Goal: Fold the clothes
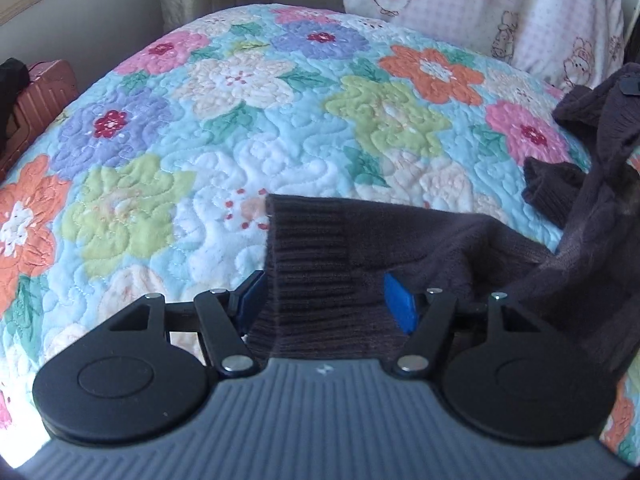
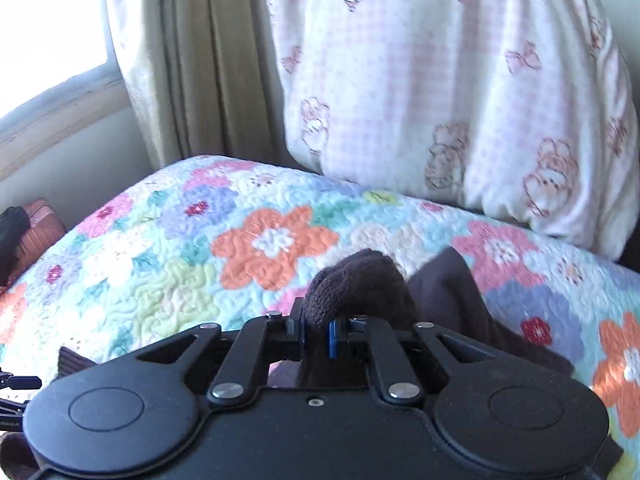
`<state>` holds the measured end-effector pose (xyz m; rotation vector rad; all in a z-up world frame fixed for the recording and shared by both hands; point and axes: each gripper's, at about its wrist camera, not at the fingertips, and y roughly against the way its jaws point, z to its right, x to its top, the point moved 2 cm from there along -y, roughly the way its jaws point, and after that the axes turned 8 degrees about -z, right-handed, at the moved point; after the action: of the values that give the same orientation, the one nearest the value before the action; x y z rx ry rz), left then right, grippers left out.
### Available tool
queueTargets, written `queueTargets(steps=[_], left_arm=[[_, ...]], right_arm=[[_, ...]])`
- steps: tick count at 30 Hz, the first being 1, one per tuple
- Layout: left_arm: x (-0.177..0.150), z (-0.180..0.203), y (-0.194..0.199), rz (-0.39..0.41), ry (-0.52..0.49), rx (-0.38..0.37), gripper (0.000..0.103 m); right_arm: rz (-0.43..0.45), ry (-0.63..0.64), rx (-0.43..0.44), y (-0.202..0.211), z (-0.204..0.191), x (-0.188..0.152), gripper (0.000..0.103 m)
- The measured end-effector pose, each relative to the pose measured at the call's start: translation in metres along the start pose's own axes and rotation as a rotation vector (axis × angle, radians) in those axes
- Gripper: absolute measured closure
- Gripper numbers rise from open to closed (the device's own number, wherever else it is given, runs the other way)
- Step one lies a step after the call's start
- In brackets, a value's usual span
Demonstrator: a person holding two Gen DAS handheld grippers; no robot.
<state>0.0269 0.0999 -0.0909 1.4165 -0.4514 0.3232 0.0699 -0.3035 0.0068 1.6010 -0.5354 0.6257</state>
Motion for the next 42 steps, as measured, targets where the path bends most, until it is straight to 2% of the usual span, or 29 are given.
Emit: queueTargets(steps=[2,3,4,5,8,10,13,17,20,22,25,26,27,28,29,30,33,35,37,39,42], left_arm=[[0.0,-0.022,0.005,0.031,0.052,0.034,0.039],[0.001,-0.03,0.003,0.037,0.073,0.039,0.039],[0.0,-0.038,-0.001,0.033,0.095,0.026,0.039],[-0.001,-0.046,-0.005,0.025,0.12,-0.004,0.039],[-0.004,-0.061,-0.02,-0.014,0.175,-0.101,0.039],[-0.005,-0.055,-0.028,-0.024,0.17,-0.122,0.034],[-0.004,-0.044,-0.037,-0.033,0.154,-0.15,0.025],[-0.005,-0.042,-0.04,-0.048,0.18,-0.263,0.024],[-0.005,-0.044,-0.039,-0.055,0.206,-0.36,0.025],[-0.006,-0.041,-0.041,-0.06,0.225,-0.417,0.025],[-0.006,-0.023,-0.042,-0.066,0.174,-0.356,0.024],[-0.006,-0.017,-0.042,-0.067,0.154,-0.329,0.024],[-0.006,-0.01,-0.042,-0.069,0.133,-0.302,0.026],[-0.007,-0.004,-0.04,-0.067,0.101,-0.269,0.042],[-0.008,0.004,-0.037,-0.065,0.062,-0.232,0.057],[-0.009,0.007,-0.033,-0.057,0.036,-0.211,0.095],[-0.013,0.012,-0.017,-0.013,-0.013,-0.186,0.094],[-0.015,0.017,-0.004,0.026,-0.044,-0.175,0.094],[-0.015,0.02,0.008,0.071,-0.058,-0.185,0.094],[-0.015,0.022,0.017,0.106,-0.046,-0.201,0.094],[-0.012,0.02,0.031,0.195,-0.019,-0.211,0.095]], right_arm=[[0.01,0.018,0.006,0.0,-0.013,0.014,0.085],[0.009,0.016,0.017,-0.001,-0.016,0.017,0.067],[0.009,0.008,0.033,-0.001,-0.018,0.017,0.042],[0.013,-0.004,0.047,-0.001,-0.019,0.016,0.035],[0.0,-0.074,0.063,-0.002,-0.014,-0.007,0.032],[-0.028,-0.12,0.069,-0.004,-0.008,-0.024,0.032],[-0.136,-0.159,0.04,-0.021,0.002,-0.053,0.032],[-0.298,-0.272,0.0,-0.049,0.018,-0.081,0.032],[-0.324,-0.376,0.028,-0.056,0.027,-0.091,0.027],[-0.311,-0.41,0.045,-0.056,0.027,-0.089,0.018],[-0.31,-0.351,0.046,-0.068,0.011,-0.092,0.015],[-0.308,-0.303,0.035,-0.072,0.002,-0.097,0.015],[-0.288,-0.228,-0.007,-0.071,-0.007,-0.104,0.024],[-0.261,-0.162,-0.047,-0.067,-0.016,-0.112,0.041],[-0.207,-0.121,-0.079,-0.055,-0.023,-0.121,0.054],[-0.153,-0.079,-0.111,-0.043,-0.029,-0.131,0.087],[-0.026,0.037,-0.204,-0.01,-0.046,-0.161,0.091],[0.008,0.067,-0.241,0.003,-0.05,-0.177,0.092],[0.023,0.044,-0.248,0.012,-0.046,-0.185,0.093],[0.034,0.006,-0.234,0.016,-0.038,-0.177,0.093],[0.086,0.0,-0.217,0.02,-0.036,-0.145,0.093]])
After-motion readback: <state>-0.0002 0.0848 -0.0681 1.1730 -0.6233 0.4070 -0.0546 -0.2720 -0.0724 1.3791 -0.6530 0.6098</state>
